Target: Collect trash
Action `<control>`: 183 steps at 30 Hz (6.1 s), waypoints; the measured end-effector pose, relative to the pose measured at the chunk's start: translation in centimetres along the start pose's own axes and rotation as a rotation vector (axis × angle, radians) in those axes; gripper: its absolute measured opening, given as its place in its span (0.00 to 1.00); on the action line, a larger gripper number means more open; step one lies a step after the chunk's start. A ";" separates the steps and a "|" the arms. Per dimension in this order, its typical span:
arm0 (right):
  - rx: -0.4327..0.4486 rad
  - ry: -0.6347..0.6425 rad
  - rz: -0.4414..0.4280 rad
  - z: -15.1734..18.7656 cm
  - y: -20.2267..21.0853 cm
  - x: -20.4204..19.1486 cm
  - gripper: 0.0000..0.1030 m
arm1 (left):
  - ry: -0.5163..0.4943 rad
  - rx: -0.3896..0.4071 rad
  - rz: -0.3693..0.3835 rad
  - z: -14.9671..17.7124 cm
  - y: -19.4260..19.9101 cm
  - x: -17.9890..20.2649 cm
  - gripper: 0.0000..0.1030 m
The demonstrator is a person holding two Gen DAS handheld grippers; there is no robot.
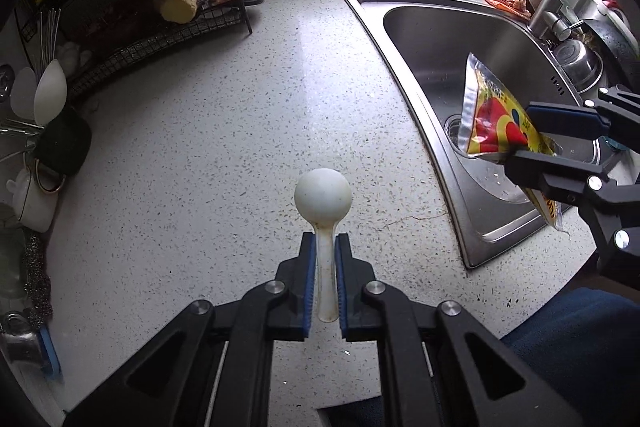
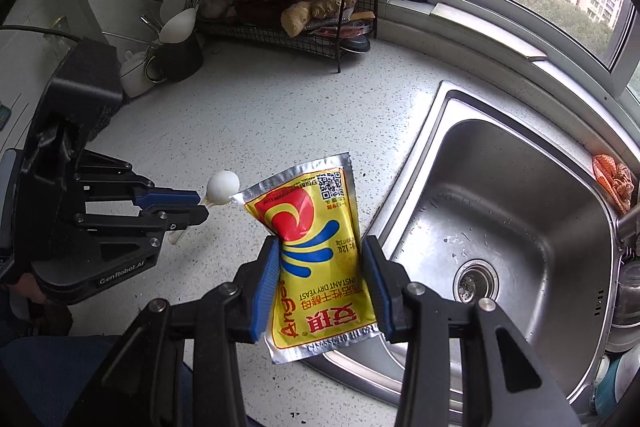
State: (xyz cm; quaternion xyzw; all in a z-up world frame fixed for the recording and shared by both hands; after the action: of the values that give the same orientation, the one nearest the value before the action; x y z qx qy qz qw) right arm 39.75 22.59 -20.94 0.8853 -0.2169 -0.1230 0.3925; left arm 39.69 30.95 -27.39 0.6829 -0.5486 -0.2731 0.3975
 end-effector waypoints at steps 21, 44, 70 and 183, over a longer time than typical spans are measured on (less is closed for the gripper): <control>0.028 -0.027 -0.004 9.9 12.6 3.4 0.38 | -0.013 0.031 0.021 5.4 7.8 15.2 0.08; -0.109 -0.150 -0.004 27.7 18.7 7.0 0.38 | -0.073 -0.119 0.051 16.3 5.5 31.9 0.08; -0.286 -0.283 0.022 46.9 -6.9 11.3 0.38 | -0.039 -0.329 0.044 31.9 -25.3 31.9 0.08; -0.046 -0.208 0.142 29.3 18.5 5.3 1.00 | 0.090 0.213 -0.101 20.1 15.3 27.3 1.00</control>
State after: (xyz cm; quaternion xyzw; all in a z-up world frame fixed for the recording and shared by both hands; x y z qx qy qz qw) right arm 27.67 -9.80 -26.76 0.8410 -0.3157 -0.1907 0.3958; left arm 22.07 -1.58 -23.48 0.7596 -0.5211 -0.2021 0.3326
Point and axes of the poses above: each gripper's, at about its wrist camera, not at the fingertips, and y roughly against the way its jaws point, x to its right, z to its underside, the point moved 8 cm from there along -y, roughly the way its jaws point, and after that the axes turned 12 degrees about x, right-handed, at the moved point
